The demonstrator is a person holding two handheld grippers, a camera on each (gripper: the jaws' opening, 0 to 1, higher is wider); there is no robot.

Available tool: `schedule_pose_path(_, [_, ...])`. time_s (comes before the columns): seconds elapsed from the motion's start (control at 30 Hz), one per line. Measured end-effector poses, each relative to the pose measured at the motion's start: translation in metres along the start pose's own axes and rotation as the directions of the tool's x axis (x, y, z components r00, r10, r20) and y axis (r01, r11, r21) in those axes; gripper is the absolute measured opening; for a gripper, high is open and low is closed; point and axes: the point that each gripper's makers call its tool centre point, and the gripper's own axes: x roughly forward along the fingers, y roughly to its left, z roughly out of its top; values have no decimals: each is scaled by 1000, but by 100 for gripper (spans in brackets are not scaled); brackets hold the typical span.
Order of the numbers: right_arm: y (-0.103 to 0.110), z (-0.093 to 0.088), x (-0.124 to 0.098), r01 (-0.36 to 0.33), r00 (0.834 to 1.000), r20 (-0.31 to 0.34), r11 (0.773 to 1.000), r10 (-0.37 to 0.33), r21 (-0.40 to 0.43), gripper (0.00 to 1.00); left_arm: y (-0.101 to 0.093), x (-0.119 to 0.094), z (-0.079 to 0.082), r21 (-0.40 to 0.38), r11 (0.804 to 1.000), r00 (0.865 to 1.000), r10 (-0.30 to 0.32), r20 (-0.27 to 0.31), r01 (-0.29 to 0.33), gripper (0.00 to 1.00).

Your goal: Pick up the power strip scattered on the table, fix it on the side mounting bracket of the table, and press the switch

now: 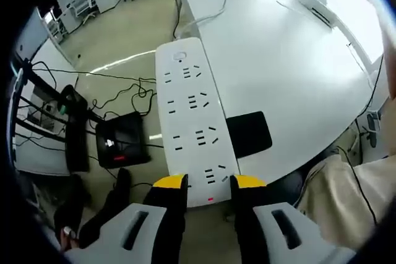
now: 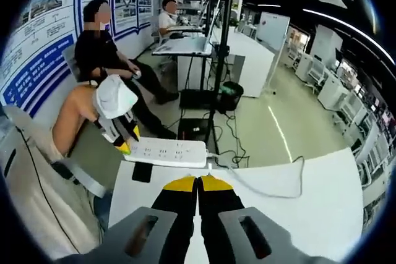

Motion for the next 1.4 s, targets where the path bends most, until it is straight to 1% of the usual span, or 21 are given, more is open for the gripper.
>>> schedule_pose_path(0.2, [2, 11, 17, -22, 999, -34, 1000, 22, -15, 0, 0, 0, 0, -3, 1000, 1000, 4, 1, -4, 33])
schedule_pose_path(0.3, [6, 16, 29, -33, 997, -66, 999, 31, -29, 0, 0, 0, 1, -3, 1000, 1000, 2, 4, -2, 33])
schedule_pose_path(0.43, [12, 18, 49, -52, 993, -108, 997, 45, -62, 0, 4, 0, 2, -4, 1000, 1000, -6, 5, 6, 33])
schedule_pose_path(0.57, [14, 20, 69, -52, 989, -144, 996, 41, -78, 0, 8, 0, 2, -2, 1000, 1000, -12, 6, 12, 33])
schedule_pose_path(0.63, [16, 22, 77, -65, 986, -157, 995, 53, -72, 0, 10, 0, 3, -2, 1000, 1000, -14, 5, 14, 32])
schedule_pose_path(0.73, [17, 25, 87, -72, 984, -166, 995, 60, -65, 0, 8, -1, 2, 0, 1000, 1000, -12, 4, 12, 32])
schedule_pose_path(0.83, [19, 27, 98, -86, 981, -181, 995, 75, -55, 0, -1, -1, 1, -1, 1000, 1000, -10, -2, 10, 32])
schedule_pose_path(1.03, [19, 23, 119, -102, 970, -225, 994, 89, -47, 0, -6, -3, -3, 6, 1000, 1000, -9, -4, 9, 32])
schedule_pose_path(1.13, [18, 15, 130, -107, 961, -262, 993, 92, -41, 0, -8, -4, -4, 11, 1000, 1000, -9, 10, 9, 32])
schedule_pose_path(1.3, [18, 3, 147, -116, 949, -296, 993, 105, -20, 0, -14, -5, -7, 24, 1000, 999, -20, 33, 19, 31])
schedule_pose_path(1.33, [19, -1, 150, -119, 945, -311, 993, 106, -25, 0, -8, -4, -5, 25, 999, 999, -23, 35, 23, 31])
schedule_pose_path(1.37, [19, -6, 154, -124, 938, -330, 991, 101, -51, 0, -7, -4, -4, 24, 999, 999, -24, 37, 23, 32])
schedule_pose_path(1.4, [19, -8, 158, -121, 937, -337, 990, 89, -76, 0, -6, -4, -3, 23, 999, 999, -24, 41, 24, 32])
